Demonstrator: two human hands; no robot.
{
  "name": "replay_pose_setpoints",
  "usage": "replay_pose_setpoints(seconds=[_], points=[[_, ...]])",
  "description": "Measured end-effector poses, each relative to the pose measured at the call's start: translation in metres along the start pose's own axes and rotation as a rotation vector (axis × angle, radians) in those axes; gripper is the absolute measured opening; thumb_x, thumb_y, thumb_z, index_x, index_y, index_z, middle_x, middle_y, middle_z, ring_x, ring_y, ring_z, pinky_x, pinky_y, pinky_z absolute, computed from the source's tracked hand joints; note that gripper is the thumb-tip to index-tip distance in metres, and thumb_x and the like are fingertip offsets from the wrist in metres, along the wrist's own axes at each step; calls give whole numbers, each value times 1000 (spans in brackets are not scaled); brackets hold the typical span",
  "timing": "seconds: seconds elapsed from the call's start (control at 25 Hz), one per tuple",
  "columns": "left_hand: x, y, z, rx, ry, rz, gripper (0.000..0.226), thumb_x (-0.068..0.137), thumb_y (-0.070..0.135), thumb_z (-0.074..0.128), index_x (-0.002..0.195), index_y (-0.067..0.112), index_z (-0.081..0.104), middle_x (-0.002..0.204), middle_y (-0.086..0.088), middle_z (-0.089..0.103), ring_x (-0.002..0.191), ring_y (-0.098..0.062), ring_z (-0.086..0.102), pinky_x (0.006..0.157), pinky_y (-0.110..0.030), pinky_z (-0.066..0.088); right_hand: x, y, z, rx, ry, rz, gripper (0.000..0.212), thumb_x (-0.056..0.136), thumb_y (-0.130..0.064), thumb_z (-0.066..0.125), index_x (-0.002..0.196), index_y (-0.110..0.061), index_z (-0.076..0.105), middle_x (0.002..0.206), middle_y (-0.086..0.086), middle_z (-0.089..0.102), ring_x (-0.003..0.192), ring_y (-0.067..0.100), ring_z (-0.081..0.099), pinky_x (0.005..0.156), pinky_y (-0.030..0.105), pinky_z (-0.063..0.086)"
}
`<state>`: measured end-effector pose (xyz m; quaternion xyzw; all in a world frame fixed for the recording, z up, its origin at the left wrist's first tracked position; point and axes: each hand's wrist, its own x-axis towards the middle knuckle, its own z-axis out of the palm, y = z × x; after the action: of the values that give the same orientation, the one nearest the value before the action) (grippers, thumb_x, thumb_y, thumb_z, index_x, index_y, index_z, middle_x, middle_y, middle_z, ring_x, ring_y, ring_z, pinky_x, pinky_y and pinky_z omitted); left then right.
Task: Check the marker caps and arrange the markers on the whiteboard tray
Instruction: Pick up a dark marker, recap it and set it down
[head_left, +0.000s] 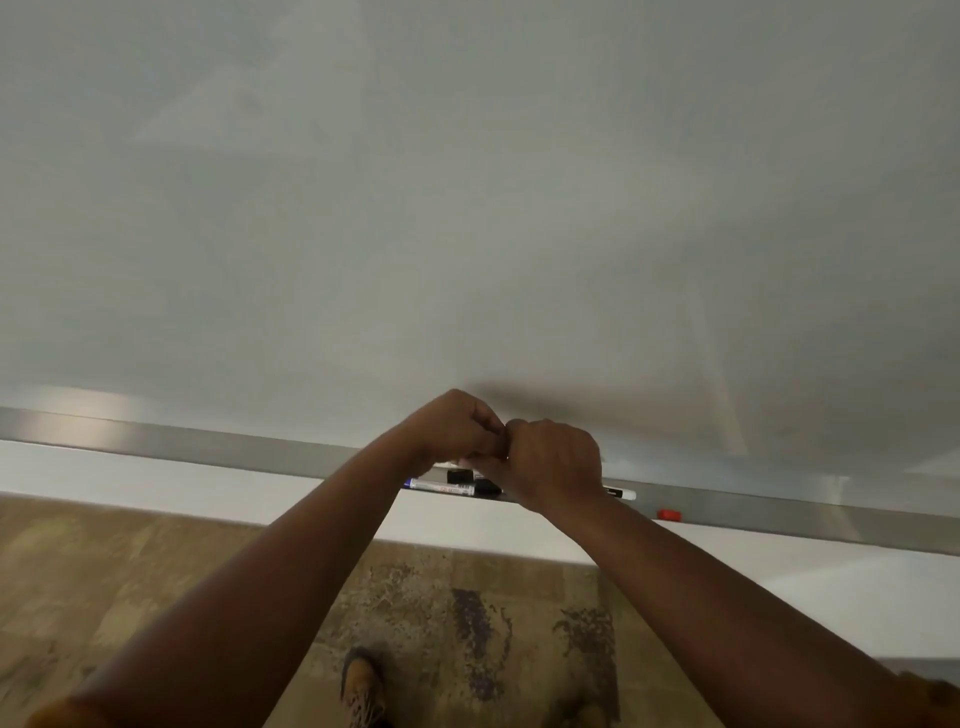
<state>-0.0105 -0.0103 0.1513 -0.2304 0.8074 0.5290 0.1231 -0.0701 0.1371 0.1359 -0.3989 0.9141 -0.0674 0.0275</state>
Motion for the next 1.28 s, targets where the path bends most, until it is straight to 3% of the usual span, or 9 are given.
replay_pose_setpoints(seconds=[0.24,0.48,0.92,1.04,1.16,1.28], points=[[4,20,-5,50,-17,3,9,77,2,73,78,9,78,74,-19,69,58,-18,60,52,-21,51,1,-2,-11,13,-11,52,71,75,-87,38,88,-24,68,80,3,71,76,30,67,57,32,41],[7,11,3,21,-32,-34,7,75,1,71,78,5,76,78,-31,67,65,-25,58,65,-35,50,-2,4,-2,11,-47,43,68,76,-86,38,86,-26,67,78,1,68,73,29,66,57,31,38],[16,-2,29,-85,-121,-89,3,79,-2,71,81,0,72,55,-8,63,42,-12,56,42,-16,42,-11,24,29,33,-129,68,69,74,-87,35,84,-25,62,75,-2,66,69,25,62,62,34,49],[22,-10,33,-50,-91,-73,4,79,1,74,81,-1,72,55,-4,64,47,-11,57,50,-20,46,-15,35,42,133,-101,-55,65,80,-81,27,91,-21,50,79,-2,65,70,24,61,59,35,45],[27,-20,40,-21,-54,-58,6,78,4,76,77,1,70,51,1,62,48,-11,55,58,-26,47,-20,48,54,248,-88,-141,49,90,-66,36,94,-19,48,85,1,63,75,27,61,60,39,48],[29,-26,51,-106,-71,-83,13,79,7,78,72,9,67,55,1,64,51,-11,57,58,-26,49,-26,52,61,162,-42,-97,46,88,-67,42,81,-21,48,73,-2,60,66,25,59,56,36,45]])
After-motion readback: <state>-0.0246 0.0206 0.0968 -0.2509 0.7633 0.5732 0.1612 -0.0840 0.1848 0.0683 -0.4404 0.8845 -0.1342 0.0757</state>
